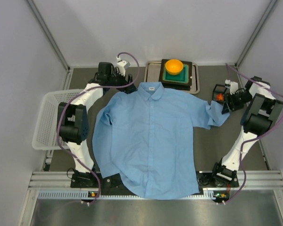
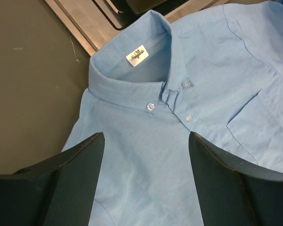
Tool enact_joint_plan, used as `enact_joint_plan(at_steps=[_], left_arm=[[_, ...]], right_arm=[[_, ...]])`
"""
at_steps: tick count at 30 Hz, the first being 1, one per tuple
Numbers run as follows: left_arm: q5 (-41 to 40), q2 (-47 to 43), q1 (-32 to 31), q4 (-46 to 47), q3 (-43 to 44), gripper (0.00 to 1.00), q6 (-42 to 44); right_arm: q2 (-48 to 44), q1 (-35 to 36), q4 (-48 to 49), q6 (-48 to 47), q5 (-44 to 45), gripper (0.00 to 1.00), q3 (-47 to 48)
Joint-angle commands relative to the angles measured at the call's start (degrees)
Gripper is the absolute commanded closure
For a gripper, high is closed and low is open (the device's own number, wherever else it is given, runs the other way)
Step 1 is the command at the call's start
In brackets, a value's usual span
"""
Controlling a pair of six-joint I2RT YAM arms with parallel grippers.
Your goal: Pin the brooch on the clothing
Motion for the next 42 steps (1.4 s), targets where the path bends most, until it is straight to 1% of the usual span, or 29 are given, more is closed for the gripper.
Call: enact_joint_plan(at_steps=[1,2,3,4,5,6,7,9,10,12,13,14,15,16,18,20,21,25,28,29,30,31,34,35,37,38,42], left_arm=[[1.14,-4.27,0.41,1.43,-0.75,0.23,-0.10],[1.14,-4.44,0.41,1.60,-0.93,0.23,-0.18],[0.96,-4.71,0.50,1.86,-1.10,0.23,-0.27],[0.79,-5.23,0.67,2.04,-1.54,0.23,-0.45],[0.70,-5.41,0.59,2.30,-1.89,0.23,-0.88],[0.78,-5.76,0.68,2.92,-2.24,0.23,-1.06],[0.52,-6.29,0.68,3.27,-3.03,0.23,-1.41],[0.43,-6.99,0.68,4.32,-4.00,0.23,-2.11],[0.17,-7.43,0.76,4.59,-4.70,0.23,-2.29],[-0.09,-7.96,0.76,4.42,-5.15,0.23,-2.38],[-0.18,-8.40,0.85,3.72,-5.41,0.23,-2.29],[-0.44,-8.66,0.85,3.36,-5.50,0.23,-1.77],[-0.53,-9.10,0.94,2.84,-5.59,0.23,-1.33],[-0.45,-9.54,1.03,1.62,-5.59,0.23,-0.80],[-0.88,-10.07,1.03,0.47,-5.59,0.22,0.87],[-1.06,-10.68,1.38,-0.85,-5.59,0.22,1.92],[-0.97,-10.86,1.64,-1.12,-5.67,0.22,2.01],[-0.27,-11.04,2.61,-1.47,-6.29,0.22,1.22],[-0.09,-10.86,2.70,-0.95,-6.73,0.22,0.35],[-0.27,-10.86,2.79,-0.68,-6.82,0.22,-0.35],[-0.36,-10.77,2.87,0.10,-7.17,0.22,-0.88],[-0.45,-10.77,2.87,0.46,-7.26,0.22,-1.41],[-0.45,-10.69,3.22,1.08,-7.70,0.22,-2.91],[-0.36,-10.69,3.23,0.99,-7.70,0.22,-3.08],[-0.27,-10.86,3.49,0.73,-7.70,0.22,-3.00],[-0.18,-10.95,3.58,0.55,-7.87,0.22,-2.91],[-0.09,-11.56,4.01,0.11,-8.40,0.22,-2.56]], right_arm=[[-3.41,-0.32,-3.07,-4.27,-3.73,0.63,0.92],[-4.99,-0.32,-4.04,-4.97,-4.78,0.73,-0.83],[-7.35,-0.23,-5.79,-5.94,-7.58,0.92,-1.89],[-11.99,-0.06,-5.90,-5.69,-8.83,0.97,-2.95],[-14.82,0.29,-5.90,-4.99,-9.97,1.00,-5.22],[-17.11,1.51,-5.99,-3.15,-11.81,1.00,-6.29],[-21.75,2.83,-5.99,-2.09,-12.52,1.00,-7.51],[-25.64,6.08,-5.55,0.63,-12.36,1.00,-11.82],[-27.57,10.62,-4.33,2.21,-11.83,1.00,-13.49],[-31.27,15.56,-3.62,6.42,-11.21,1.00,-18.58],[-32.15,20.72,-3.18,7.32,-10.78,1.00,-20.25],[-33.64,23.99,-2.91,8.19,-10.34,1.00,-23.49],[-34.09,27.16,-2.91,9.60,-9.81,0.81,-24.92],[-34.44,32.84,-3.00,10.31,-9.46,0.67,-25.97],[-35.59,36.40,-4.31,11.45,-10.93,0.38,-27.56],[-36.38,37.91,-5.89,11.54,-13.31,0.29,-26.43],[-36.56,37.82,-6.33,11.89,-14.10,0.26,-25.55],[-35.25,37.91,-5.46,12.95,-11.13,0.26,-20.10],[-32.53,37.91,-1.17,15.67,-8.06,0.26,-17.38],[-31.56,38.00,0.41,17.68,-6.92,0.25,-16.85],[-30.76,38.52,1.65,18.83,-4.03,0.25,-16.23],[-28.32,38.87,3.66,20.06,-2.26,0.24,-14.75],[-23.74,40.19,4.38,22.61,2.23,0.22,-10.97],[-20.77,40.46,4.38,22.88,2.84,0.20,-10.08],[-18.38,40.90,4.38,22.97,4.43,0.16,-7.80],[-15.75,41.07,4.30,22.62,4.78,0.15,-7.01],[-9.95,41.34,2.46,21.74,4.88,0.17,-3.23]])
